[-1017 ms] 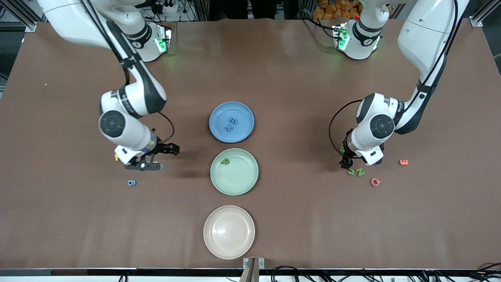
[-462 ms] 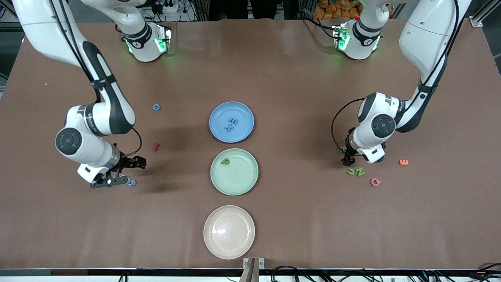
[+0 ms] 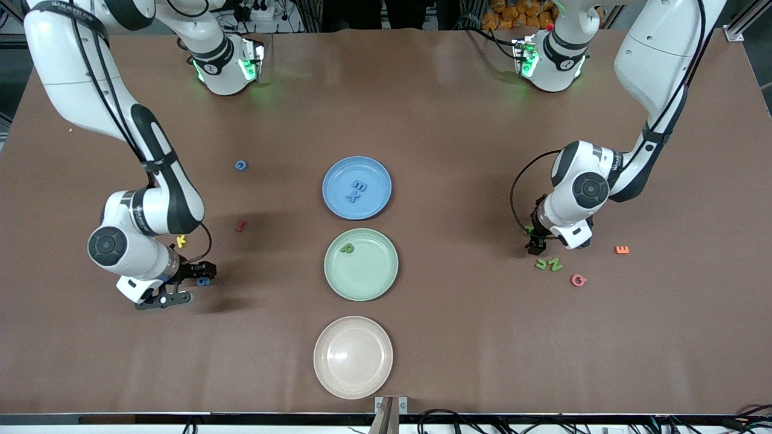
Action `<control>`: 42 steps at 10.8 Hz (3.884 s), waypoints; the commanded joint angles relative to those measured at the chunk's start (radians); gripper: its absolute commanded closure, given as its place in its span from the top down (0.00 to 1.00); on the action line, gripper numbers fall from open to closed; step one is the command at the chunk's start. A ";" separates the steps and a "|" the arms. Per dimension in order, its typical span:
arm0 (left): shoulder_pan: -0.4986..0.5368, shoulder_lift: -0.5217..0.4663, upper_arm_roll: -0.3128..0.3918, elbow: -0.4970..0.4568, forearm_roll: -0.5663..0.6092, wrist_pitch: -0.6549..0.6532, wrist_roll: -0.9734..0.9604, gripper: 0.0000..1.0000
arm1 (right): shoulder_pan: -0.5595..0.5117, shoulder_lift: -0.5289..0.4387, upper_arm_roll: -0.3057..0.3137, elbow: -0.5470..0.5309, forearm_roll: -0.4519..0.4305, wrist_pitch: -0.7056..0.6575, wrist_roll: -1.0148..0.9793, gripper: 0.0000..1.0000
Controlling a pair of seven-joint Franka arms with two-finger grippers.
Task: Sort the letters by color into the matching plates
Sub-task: 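Grasp the green B with the left gripper while the right gripper grasps the blue 6, then place the 6 on the blue plate while the left gripper drops the B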
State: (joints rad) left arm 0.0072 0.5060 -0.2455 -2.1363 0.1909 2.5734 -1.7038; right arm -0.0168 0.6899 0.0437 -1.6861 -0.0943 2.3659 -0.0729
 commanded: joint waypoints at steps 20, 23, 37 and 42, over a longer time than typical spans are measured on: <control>-0.033 -0.064 -0.118 0.042 0.018 0.037 -0.212 0.00 | 0.021 -0.016 0.008 -0.003 0.019 -0.089 0.025 0.00; -0.044 -0.055 -0.182 0.110 0.015 0.037 -0.252 0.00 | 0.072 -0.116 0.036 -0.047 0.096 -0.200 0.139 0.00; -0.349 0.051 -0.190 0.484 0.015 0.039 -0.445 0.00 | 0.345 -0.211 0.326 -0.264 0.286 -0.133 0.746 0.68; -0.401 0.111 -0.176 0.541 0.018 0.056 -0.439 0.00 | 0.296 -0.295 0.326 -0.265 0.285 -0.265 0.743 1.00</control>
State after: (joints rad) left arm -0.3858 0.5942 -0.4377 -1.6362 0.1908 2.6216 -2.1430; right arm 0.3281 0.4969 0.3637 -1.9158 0.1744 2.1933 0.6759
